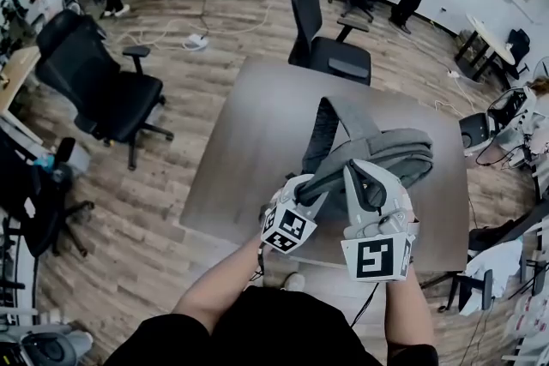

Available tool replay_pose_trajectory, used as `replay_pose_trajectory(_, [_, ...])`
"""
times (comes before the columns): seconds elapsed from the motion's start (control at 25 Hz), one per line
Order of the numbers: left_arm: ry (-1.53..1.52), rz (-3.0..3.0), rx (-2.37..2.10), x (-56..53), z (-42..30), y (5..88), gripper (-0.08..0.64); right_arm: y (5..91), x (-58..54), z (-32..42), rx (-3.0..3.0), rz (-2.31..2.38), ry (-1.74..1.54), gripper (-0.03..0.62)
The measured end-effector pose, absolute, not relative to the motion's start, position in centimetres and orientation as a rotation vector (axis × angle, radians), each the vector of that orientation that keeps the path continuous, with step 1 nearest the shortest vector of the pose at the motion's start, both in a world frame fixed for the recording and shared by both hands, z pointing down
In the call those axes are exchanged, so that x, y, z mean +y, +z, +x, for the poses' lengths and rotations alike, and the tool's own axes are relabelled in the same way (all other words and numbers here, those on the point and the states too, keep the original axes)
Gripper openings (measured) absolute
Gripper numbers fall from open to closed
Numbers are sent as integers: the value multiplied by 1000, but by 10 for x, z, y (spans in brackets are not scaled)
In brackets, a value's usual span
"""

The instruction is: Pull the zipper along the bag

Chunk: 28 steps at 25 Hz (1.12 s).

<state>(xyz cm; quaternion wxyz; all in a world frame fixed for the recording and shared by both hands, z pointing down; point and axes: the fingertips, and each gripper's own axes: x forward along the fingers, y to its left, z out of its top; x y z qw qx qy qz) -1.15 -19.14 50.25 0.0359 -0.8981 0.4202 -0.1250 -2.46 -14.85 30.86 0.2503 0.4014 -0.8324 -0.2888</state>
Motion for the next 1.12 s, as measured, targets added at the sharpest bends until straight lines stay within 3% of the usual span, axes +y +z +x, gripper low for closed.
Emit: replay_pose_trajectory(1.12, [-318, -2774, 1291, -191, -27, 500, 126, 273, -187, 39, -2561, 1457, -553, 17])
